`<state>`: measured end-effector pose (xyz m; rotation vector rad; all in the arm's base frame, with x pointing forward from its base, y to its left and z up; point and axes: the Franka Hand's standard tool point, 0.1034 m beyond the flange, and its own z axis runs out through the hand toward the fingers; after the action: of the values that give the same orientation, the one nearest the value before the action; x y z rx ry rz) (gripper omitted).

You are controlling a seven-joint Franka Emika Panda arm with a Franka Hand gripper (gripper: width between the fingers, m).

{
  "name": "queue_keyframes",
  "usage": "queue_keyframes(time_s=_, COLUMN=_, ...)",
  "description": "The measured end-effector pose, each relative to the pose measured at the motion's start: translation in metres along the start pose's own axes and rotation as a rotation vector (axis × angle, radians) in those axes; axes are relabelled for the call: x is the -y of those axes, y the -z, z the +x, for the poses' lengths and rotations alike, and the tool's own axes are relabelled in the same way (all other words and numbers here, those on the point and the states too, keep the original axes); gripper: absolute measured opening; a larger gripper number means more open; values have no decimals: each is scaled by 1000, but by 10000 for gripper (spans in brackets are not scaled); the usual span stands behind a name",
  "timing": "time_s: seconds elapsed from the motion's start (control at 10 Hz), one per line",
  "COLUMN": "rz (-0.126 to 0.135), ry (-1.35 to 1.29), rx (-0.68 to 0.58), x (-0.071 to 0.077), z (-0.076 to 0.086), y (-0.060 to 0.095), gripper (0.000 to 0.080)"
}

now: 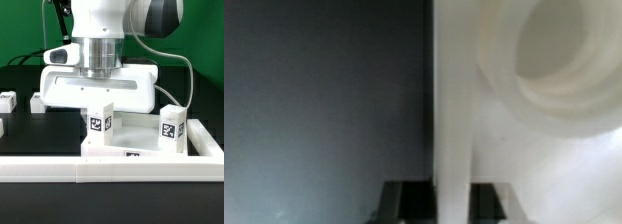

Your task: Assemble square table

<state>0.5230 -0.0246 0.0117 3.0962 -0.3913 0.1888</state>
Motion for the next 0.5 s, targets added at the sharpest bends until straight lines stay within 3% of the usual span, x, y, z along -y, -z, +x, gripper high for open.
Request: queue_keyframes(time_s=0.5, rz=0, ry=0, rx=0, x=0, z=0, y=0, gripper=57)
